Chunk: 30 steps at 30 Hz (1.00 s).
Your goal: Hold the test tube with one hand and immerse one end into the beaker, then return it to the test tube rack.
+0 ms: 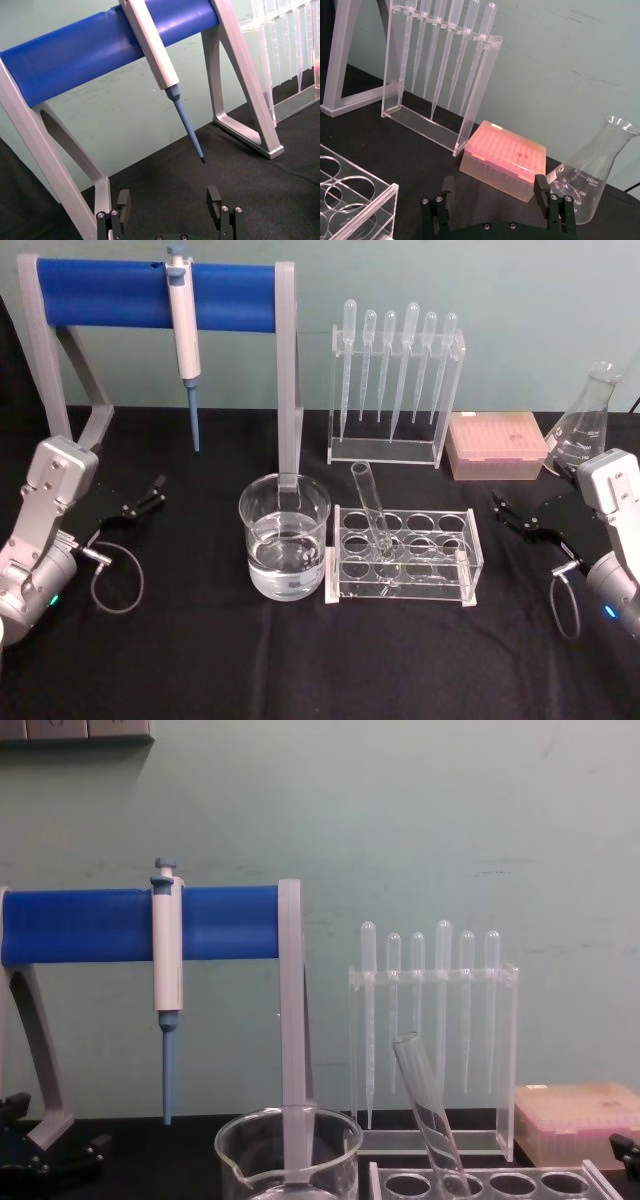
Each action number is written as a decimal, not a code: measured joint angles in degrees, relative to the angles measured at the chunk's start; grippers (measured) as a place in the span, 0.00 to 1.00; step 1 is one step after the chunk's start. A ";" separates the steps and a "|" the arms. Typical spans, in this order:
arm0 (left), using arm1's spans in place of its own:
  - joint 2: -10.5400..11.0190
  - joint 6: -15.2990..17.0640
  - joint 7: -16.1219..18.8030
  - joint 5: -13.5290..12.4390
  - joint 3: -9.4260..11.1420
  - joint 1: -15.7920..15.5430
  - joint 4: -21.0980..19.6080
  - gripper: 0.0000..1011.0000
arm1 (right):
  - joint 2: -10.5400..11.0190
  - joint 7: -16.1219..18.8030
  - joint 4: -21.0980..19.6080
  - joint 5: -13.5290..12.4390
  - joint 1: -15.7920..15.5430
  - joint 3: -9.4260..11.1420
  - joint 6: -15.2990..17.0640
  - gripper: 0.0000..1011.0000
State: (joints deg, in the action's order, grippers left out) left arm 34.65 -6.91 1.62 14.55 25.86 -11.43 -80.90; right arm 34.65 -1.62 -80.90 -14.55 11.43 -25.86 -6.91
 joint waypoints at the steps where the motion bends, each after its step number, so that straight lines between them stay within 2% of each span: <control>1: 0.00 0.00 0.00 0.00 0.00 0.00 0.00 0.99 | 0.00 0.00 0.00 0.00 0.00 0.00 0.00 0.99; 25: 0.00 0.00 0.00 0.00 0.00 0.00 0.00 0.99 | 0.00 0.00 0.00 0.00 0.00 0.00 0.00 0.99; 29: 0.00 0.00 0.00 0.00 0.00 0.00 0.00 0.99 | 0.84 -0.53 -1.73 0.41 -1.36 1.04 0.18 0.99; 30: 0.00 0.00 0.00 0.00 0.00 0.00 0.00 0.99 | 1.57 -1.09 -3.26 0.74 -2.57 1.68 0.41 0.99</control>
State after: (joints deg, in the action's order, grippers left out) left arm 34.64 -6.91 1.62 14.55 25.86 -11.43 -80.90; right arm 36.21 -2.71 -84.16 -13.81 8.86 -24.18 -6.50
